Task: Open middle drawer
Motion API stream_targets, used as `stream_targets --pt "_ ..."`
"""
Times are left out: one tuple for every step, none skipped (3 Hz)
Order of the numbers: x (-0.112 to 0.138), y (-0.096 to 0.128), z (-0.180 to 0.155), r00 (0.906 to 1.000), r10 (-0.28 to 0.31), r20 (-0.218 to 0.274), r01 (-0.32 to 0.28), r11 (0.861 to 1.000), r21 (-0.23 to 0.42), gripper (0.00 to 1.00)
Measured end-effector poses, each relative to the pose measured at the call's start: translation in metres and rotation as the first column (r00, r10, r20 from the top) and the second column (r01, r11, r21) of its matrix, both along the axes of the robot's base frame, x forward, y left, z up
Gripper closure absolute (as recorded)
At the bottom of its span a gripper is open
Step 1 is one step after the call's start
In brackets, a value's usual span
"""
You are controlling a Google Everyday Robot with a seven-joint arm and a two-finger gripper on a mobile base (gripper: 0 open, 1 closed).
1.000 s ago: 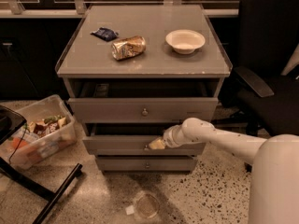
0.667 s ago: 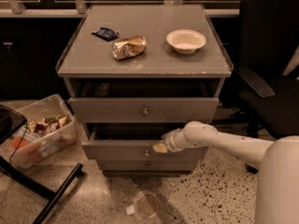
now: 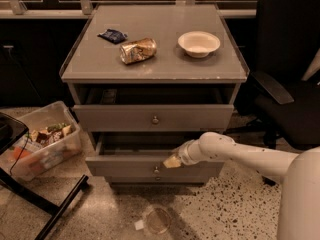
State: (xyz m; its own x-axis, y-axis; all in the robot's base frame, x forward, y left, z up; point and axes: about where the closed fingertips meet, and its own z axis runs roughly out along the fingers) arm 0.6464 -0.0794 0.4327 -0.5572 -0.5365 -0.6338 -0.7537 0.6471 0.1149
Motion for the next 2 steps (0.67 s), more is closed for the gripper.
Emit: stream_targets --pt "0.0000 0.0000 0.0000 1.0000 0.000 0.000 0.000 1.000 0.000 0.62" --pt "-0.0001 0.0001 -0.0001 1.0000 0.000 0.000 0.000 1.000 0.000 0.39"
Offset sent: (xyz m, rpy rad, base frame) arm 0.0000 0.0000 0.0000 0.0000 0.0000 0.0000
